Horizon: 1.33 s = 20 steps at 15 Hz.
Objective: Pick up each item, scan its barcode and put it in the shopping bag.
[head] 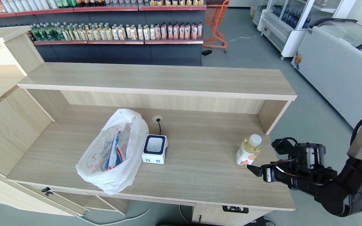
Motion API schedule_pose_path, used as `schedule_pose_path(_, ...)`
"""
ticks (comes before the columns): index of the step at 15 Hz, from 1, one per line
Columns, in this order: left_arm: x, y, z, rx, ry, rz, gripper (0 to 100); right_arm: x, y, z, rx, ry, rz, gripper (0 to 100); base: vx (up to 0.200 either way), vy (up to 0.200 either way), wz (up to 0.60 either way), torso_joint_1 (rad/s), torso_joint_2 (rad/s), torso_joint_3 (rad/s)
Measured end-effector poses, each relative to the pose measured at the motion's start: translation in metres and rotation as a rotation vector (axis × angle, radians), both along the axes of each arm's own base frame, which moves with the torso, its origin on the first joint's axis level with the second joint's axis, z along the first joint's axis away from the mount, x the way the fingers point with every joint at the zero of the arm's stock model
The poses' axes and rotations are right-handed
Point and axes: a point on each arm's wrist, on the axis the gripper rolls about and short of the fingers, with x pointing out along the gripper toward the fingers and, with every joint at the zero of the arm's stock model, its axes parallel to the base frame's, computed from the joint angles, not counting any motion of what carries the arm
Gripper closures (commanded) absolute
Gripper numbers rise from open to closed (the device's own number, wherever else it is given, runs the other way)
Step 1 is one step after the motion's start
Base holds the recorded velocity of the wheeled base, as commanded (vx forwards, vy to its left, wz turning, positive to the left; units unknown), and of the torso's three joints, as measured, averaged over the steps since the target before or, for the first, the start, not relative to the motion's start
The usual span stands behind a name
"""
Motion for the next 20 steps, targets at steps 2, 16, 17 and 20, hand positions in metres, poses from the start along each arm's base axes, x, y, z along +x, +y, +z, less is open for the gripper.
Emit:
schedule_pose_path(2,0.000,0.000,0.000,0.000,0.000,0.000,0,0.008,0.009,-0.006,0.003,-0.050,0.021,0,0.000,0.000,0.00,0.000,0.00,0.000)
schedule_pose_path(16,0.000,0.000,0.000,0.000,0.000,0.001,0,0.073,0.037,-0.022,-0.040,-0.198,0.061,0,0.000,0.000,0.00,0.000,0.00,0.000)
schedule_pose_path(17,0.000,0.000,0.000,0.000,0.000,0.000,0,0.074,0.040,-0.024,-0.039,-0.196,0.069,0,0.000,0.000,0.00,0.000,0.00,0.000)
schedule_pose_path(20,0.000,0.000,0.000,0.000,0.000,0.000,0,0.081,0.046,-0.030,-0.038,-0.203,0.079,100,0.000,0.000,0.00,0.000,0.00,0.000)
